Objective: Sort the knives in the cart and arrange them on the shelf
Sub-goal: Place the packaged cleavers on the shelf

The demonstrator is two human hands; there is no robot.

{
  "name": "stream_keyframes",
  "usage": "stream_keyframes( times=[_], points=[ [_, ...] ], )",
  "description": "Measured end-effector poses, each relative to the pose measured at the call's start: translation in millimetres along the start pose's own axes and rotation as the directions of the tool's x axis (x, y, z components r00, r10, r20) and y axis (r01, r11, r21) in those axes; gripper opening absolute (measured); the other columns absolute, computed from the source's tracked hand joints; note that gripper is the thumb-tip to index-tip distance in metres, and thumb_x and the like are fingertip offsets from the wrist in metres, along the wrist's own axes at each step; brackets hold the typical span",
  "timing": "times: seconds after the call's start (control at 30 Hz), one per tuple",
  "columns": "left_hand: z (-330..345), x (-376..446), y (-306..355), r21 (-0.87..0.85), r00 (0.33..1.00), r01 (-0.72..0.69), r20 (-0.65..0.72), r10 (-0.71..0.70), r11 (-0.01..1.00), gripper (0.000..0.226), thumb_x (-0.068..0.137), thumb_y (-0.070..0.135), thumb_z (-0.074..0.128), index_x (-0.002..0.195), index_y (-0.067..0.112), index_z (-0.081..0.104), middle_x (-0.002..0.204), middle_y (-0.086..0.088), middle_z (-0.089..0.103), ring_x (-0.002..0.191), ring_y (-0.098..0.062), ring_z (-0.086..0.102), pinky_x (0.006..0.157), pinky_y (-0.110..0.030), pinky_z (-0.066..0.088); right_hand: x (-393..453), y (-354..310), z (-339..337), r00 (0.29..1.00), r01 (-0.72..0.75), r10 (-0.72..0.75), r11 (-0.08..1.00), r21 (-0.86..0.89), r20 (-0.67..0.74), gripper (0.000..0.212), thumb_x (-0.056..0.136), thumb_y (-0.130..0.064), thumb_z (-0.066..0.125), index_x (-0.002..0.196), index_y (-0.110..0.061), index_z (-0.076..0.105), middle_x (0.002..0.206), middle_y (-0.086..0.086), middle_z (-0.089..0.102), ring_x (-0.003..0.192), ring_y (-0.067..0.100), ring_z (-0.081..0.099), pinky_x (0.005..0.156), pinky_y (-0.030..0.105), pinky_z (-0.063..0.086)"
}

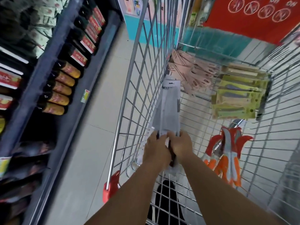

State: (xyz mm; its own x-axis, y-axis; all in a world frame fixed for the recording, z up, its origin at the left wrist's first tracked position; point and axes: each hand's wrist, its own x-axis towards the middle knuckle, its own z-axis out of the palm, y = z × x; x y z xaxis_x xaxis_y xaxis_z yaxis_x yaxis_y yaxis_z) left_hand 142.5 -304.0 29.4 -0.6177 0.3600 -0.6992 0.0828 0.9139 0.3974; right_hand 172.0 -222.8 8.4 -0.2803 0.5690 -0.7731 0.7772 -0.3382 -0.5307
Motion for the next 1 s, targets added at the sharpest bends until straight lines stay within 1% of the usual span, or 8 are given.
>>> stream_keyframes(
  times=[0.13,0.3,0.47,0.53,0.6,0.67,0.8,1.0],
  points=[
    [-4.1,8.7,-5.1,0.161,0.996,0.028,-0.085,-0.014,0.987,0.073,0.087,0.015,0.058,0.148,0.015,0.017,0.155,-0.011,0.012,0.141,-0.029,0.018,0.114,-0.041,0.027,-0.9,5.8,-14.8,0.996,0.089,-0.090,0.994,-0.056,-0.012,0.013,0.093,-0.022,0.056,0.095,-0.013,0.047,0.074,-0.001,0.049,0.061,0.014,0.048,0.048,0.018,0.031],
    [5.4,16.1,-6.5,0.293,0.999,0.024,-0.043,-0.012,0.956,0.089,0.087,0.022,0.065,0.150,0.014,0.002,0.157,-0.013,0.001,0.142,-0.030,0.012,0.113,-0.039,0.025,-1.1,17.3,-36.3,0.984,0.173,-0.177,0.972,-0.162,-0.009,0.018,0.092,-0.023,0.051,0.110,-0.020,0.049,0.081,0.000,0.057,0.062,0.013,0.051,0.051,0.023,0.039],
    [12.5,15.2,0.7,0.247,0.997,0.038,-0.077,-0.019,0.968,0.089,0.085,0.026,0.068,0.149,0.022,0.006,0.153,-0.007,0.009,0.139,-0.032,0.015,0.112,-0.043,0.028,8.2,28.1,-52.4,0.975,0.216,-0.223,0.951,-0.219,-0.008,0.020,0.091,-0.023,0.053,0.111,-0.020,0.051,0.083,-0.004,0.059,0.067,0.011,0.055,0.052,0.023,0.041],
    [14.6,14.5,2.9,0.220,0.996,0.042,-0.083,-0.024,0.975,0.087,0.083,0.022,0.070,0.145,0.029,0.010,0.150,-0.008,0.010,0.133,-0.032,0.026,0.109,-0.043,0.035,7.7,31.6,-56.1,0.976,0.215,-0.220,0.955,-0.203,-0.001,0.019,0.091,-0.022,0.053,0.111,-0.019,0.052,0.083,-0.003,0.059,0.067,0.013,0.055,0.053,0.024,0.043],
    [14.9,15.7,5.2,0.252,0.996,0.076,-0.068,-0.061,0.965,0.094,0.084,0.022,0.069,0.148,0.031,0.001,0.152,-0.014,0.000,0.134,-0.035,0.027,0.111,-0.045,0.032,6.2,33.1,-58.1,0.980,0.200,-0.200,0.965,-0.170,0.015,0.022,0.091,-0.022,0.053,0.114,-0.021,0.052,0.085,-0.004,0.060,0.072,0.014,0.057,0.058,0.028,0.046],
    [13.1,17.3,6.2,0.308,0.994,0.112,-0.049,-0.102,0.945,0.104,0.086,0.028,0.068,0.149,0.028,-0.014,0.155,-0.017,-0.008,0.140,-0.038,0.016,0.115,-0.047,0.023,6.0,32.8,-59.6,0.980,0.197,-0.194,0.969,-0.149,0.037,0.030,0.092,-0.022,0.053,0.122,-0.023,0.050,0.090,-0.006,0.061,0.077,0.013,0.059,0.060,0.027,0.047],
    [5.8,15.8,5.3,0.264,0.994,0.107,-0.050,-0.097,0.959,0.115,0.077,0.037,0.074,0.149,0.029,-0.016,0.147,-0.016,0.022,0.136,-0.034,0.021,0.111,-0.048,0.024,0.8,29.3,-59.4,0.981,0.189,-0.184,0.979,-0.075,0.068,0.041,0.093,-0.022,0.051,0.133,-0.030,0.042,0.101,-0.005,0.061,0.079,0.006,0.058,0.056,0.021,0.042],
    [-5.8,6.3,10.7,-0.103,0.992,0.130,0.021,-0.128,0.986,0.120,0.073,0.027,0.081,0.149,0.032,-0.012,0.128,-0.013,0.047,0.110,-0.030,0.055,0.090,-0.044,0.051,-18.3,19.8,-61.2,0.987,0.143,-0.136,0.986,-0.082,0.085,0.041,0.093,-0.023,0.048,0.132,-0.034,0.043,0.091,0.003,0.064,0.064,0.013,0.052,0.053,0.023,0.036]
  ],
)
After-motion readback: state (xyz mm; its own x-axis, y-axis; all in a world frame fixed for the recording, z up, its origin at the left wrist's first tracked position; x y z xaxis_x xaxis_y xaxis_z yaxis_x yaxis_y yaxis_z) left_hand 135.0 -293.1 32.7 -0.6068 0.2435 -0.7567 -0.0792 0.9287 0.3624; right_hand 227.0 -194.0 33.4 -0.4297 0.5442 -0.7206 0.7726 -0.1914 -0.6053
